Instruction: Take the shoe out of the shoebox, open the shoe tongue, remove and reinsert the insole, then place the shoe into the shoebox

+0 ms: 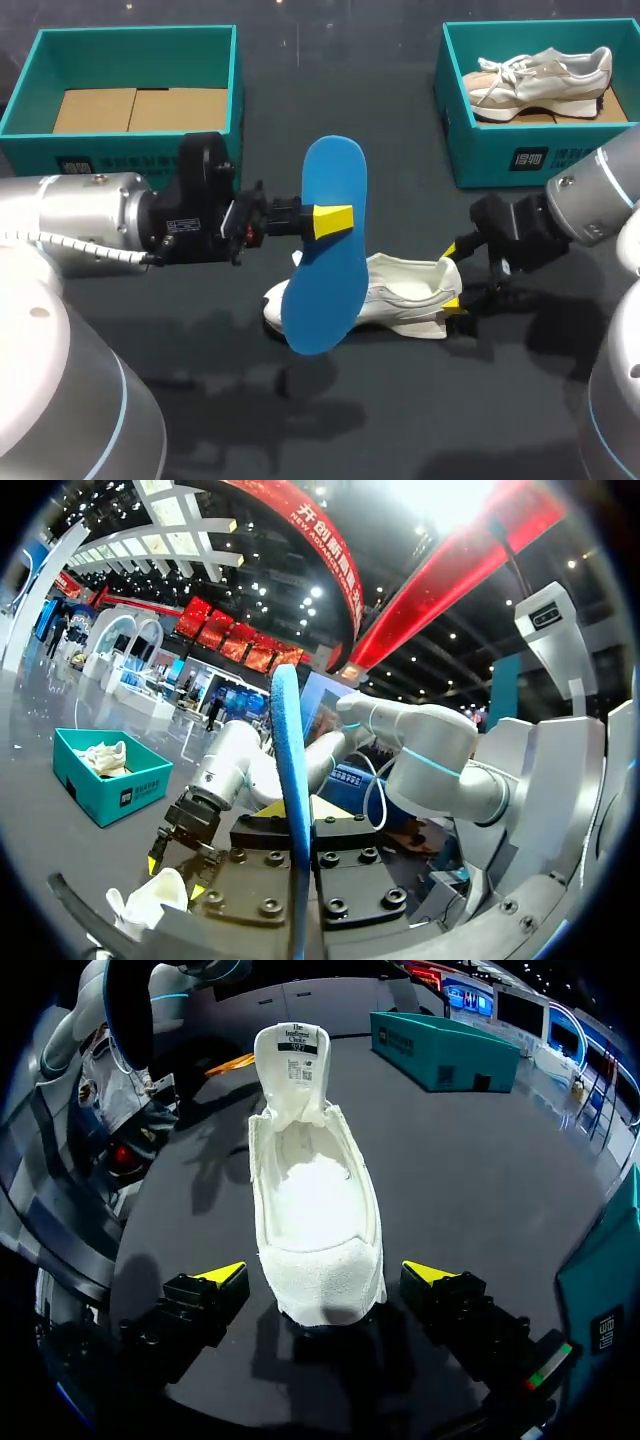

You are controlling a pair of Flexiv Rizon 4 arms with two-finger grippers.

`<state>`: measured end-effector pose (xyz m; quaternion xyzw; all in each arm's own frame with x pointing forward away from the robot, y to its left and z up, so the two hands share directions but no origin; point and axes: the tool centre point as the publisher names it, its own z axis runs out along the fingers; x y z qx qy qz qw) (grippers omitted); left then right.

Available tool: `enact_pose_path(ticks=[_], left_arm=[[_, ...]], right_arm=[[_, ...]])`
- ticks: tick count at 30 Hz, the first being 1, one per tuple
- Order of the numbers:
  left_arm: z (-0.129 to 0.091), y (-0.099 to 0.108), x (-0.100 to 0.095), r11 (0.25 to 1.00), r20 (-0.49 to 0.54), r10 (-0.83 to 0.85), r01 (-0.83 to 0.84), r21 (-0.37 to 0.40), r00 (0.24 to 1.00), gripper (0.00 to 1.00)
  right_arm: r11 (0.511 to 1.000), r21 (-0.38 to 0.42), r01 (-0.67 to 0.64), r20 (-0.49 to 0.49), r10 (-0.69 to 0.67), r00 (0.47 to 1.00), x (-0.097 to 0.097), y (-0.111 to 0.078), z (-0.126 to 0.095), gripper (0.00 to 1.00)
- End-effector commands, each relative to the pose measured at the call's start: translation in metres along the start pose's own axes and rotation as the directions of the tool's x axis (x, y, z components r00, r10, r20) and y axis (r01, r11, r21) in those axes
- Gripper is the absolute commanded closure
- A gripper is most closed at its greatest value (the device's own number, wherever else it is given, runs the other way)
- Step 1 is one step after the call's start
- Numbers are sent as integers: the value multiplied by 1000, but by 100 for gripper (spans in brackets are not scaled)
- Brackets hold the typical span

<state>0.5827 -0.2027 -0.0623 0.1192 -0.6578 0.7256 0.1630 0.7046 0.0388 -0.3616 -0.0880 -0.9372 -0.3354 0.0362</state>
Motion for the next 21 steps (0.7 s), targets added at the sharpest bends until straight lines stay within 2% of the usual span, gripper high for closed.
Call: enact_pose_path(ticks=[1, 6, 18, 21], left_arm=[[2, 2, 1, 1000, 2, 1, -1, 4, 1000, 100], [2, 2, 1, 1000, 2, 1, -1, 4, 1000, 100], [2, 2, 1, 1000, 2, 1, -1, 4, 1000, 100], [2, 2, 1, 1000, 2, 1, -1, 4, 1000, 100]], right_arm=[[942, 335, -8, 5, 6, 1000, 7, 12, -13, 0], [884, 466, -31, 12, 29, 1000, 9, 25, -19, 0], [884, 466, -31, 12, 29, 1000, 9, 25, -19, 0], [873, 486, -41, 33, 28, 999, 8, 32, -15, 0]])
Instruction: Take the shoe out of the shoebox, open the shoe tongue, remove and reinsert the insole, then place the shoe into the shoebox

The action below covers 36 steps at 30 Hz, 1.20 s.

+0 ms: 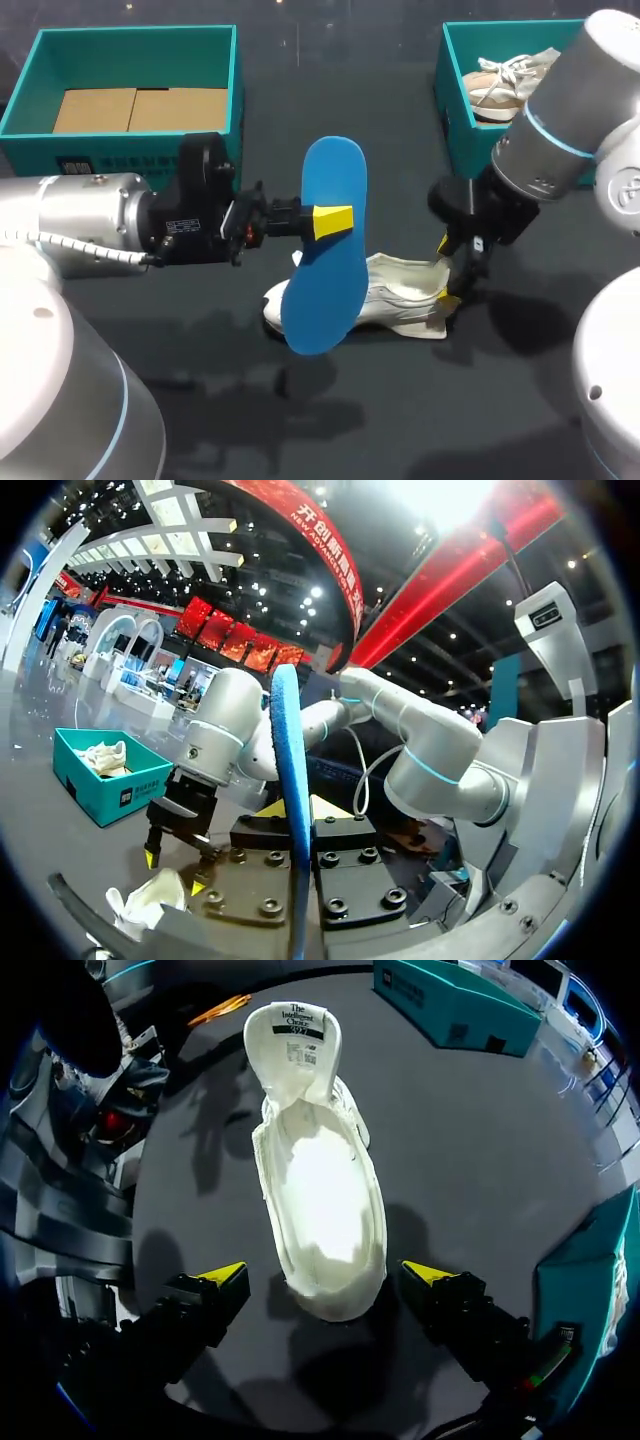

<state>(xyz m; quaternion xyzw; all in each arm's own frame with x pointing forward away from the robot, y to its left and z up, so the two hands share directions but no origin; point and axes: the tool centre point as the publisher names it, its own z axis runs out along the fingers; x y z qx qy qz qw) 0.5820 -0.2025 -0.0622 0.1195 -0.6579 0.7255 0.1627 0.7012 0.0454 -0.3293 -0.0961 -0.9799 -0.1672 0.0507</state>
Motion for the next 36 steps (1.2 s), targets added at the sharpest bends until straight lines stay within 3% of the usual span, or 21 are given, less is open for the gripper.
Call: enact_pose_path(ticks=[1, 8, 22, 36], left_arm=[[2, 2, 0, 1000, 2, 1, -1, 4, 1000, 100], [2, 2, 0, 1000, 2, 1, -1, 4, 1000, 100], [2, 2, 0, 1000, 2, 1, -1, 4, 1000, 100], [2, 2, 0, 1000, 2, 1, -1, 4, 1000, 100]], right_arm=[[986, 165, -13, 23, 9, 1000, -1, 12, 3, 0], [980, 200, 7, 45, -16, 999, -3, 23, 2, 0], [974, 228, 16, 63, -31, 998, -13, 26, 3, 0], [957, 264, 122, 46, -139, 989, -44, 63, 18, 0]])
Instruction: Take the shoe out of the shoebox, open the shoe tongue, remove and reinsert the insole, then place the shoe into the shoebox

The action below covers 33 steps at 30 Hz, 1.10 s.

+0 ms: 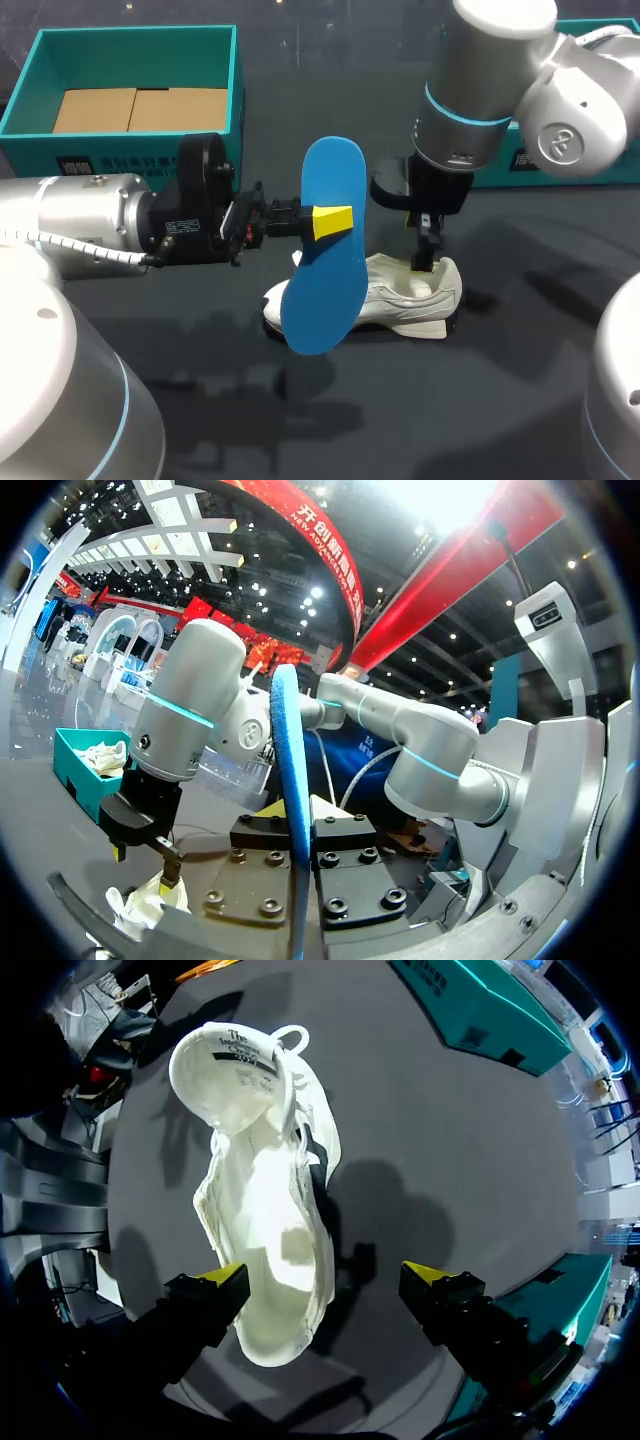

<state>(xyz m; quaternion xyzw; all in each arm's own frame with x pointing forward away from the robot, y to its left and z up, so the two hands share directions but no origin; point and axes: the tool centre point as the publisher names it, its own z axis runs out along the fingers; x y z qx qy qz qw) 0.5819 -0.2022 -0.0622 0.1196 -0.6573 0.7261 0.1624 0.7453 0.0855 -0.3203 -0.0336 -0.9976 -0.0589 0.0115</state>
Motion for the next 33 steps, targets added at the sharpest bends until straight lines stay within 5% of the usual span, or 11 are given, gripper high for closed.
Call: enact_pose_path(ticks=[1, 26, 31, 33], left_arm=[[2, 2, 0, 1000, 1, 0, 0, 2, 1000, 100], [2, 2, 0, 1000, 1, 0, 0, 2, 1000, 100], [2, 2, 0, 1000, 1, 0, 0, 2, 1000, 100], [2, 2, 0, 1000, 1, 0, 0, 2, 1000, 100]], right_arm=[[999, 47, 12, -19, -12, 1000, -10, 18, 16, 0], [998, 38, 59, -34, -58, 998, -4, 28, 60, 5], [997, 50, 60, -41, -58, 997, -3, 30, 63, 28], [997, 57, 60, -44, -58, 997, -3, 31, 63, 44]])
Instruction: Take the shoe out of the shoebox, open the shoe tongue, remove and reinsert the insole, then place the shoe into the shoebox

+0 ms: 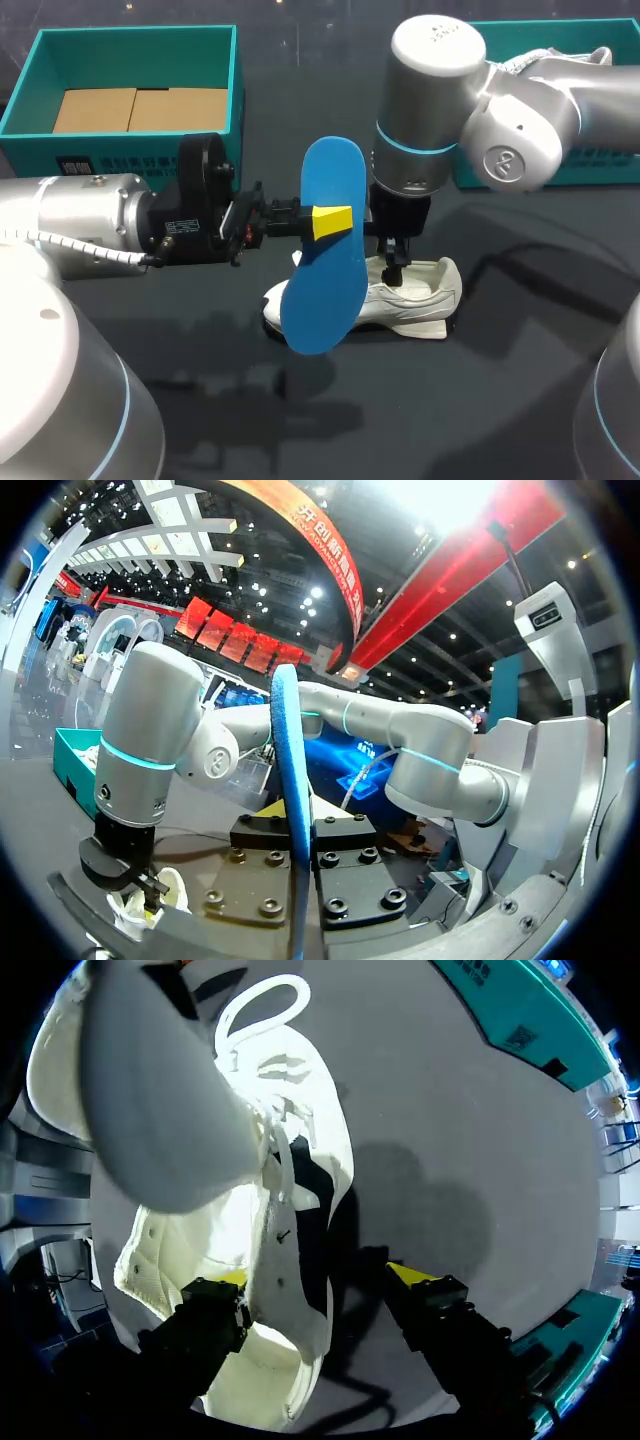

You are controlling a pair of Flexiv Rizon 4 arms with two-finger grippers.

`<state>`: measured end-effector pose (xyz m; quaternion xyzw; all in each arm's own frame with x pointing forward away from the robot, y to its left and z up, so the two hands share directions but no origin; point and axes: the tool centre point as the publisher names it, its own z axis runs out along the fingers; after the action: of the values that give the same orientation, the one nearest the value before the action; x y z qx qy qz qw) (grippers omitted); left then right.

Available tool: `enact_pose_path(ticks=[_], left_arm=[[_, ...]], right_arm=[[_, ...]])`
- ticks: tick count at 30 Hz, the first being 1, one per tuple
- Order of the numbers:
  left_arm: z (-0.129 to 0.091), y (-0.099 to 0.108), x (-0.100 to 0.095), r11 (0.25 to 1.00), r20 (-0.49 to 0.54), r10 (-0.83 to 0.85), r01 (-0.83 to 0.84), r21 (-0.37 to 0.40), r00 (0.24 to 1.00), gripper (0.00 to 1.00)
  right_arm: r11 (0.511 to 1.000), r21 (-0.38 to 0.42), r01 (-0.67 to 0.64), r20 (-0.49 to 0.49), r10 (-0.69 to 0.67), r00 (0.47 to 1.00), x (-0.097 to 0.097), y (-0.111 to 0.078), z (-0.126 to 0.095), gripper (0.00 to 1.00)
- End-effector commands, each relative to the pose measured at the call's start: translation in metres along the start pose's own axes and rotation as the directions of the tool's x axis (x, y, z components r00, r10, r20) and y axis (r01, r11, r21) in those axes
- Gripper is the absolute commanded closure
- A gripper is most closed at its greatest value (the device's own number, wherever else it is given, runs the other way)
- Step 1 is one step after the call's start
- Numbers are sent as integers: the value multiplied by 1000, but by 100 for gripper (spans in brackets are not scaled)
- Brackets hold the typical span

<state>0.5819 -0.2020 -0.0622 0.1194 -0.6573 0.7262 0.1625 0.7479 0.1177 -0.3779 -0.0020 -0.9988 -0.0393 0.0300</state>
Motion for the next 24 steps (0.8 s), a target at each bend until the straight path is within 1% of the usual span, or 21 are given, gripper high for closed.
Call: enact_pose_path(ticks=[1, 2, 3, 6, 7, 12, 17, 22, 24], left_arm=[[2, 2, 0, 1000, 2, 0, 0, 2, 1000, 100], [2, 2, 0, 1000, 2, 0, 0, 2, 1000, 100], [2, 2, 0, 1000, 2, 0, 0, 2, 1000, 100], [2, 2, 0, 1000, 2, 0, 0, 2, 1000, 100], [2, 2, 0, 1000, 2, 0, 0, 2, 1000, 100], [2, 2, 0, 1000, 2, 0, 0, 2, 1000, 100], [2, 2, 0, 1000, 2, 0, 0, 2, 1000, 100], [2, 2, 0, 1000, 2, 0, 0, 2, 1000, 100], [2, 2, 0, 1000, 2, 0, 0, 2, 1000, 100]], right_arm=[[1000, 21, -2, -6, 2, 1000, -1, 6, 2, 51], [1000, 25, -1, -8, 1, 1000, -1, 7, 2, 54], [1000, 28, 0, -10, 1, 1000, -1, 7, 2, 61], [999, 41, 0, -18, 0, 1000, -1, 8, 3, 95], [999, 42, 3, -20, -2, 1000, -1, 8, 3, 100], [998, 65, 1, -34, 2, 999, 3, 7, 0, 100], [998, 50, -25, -38, 27, 999, 8, 3, -6, 100], [991, 17, -130, -35, 131, 991, 13, -4, -21, 100], [973, -6, -232, -32, 232, 972, 17, -7, -28, 100]])
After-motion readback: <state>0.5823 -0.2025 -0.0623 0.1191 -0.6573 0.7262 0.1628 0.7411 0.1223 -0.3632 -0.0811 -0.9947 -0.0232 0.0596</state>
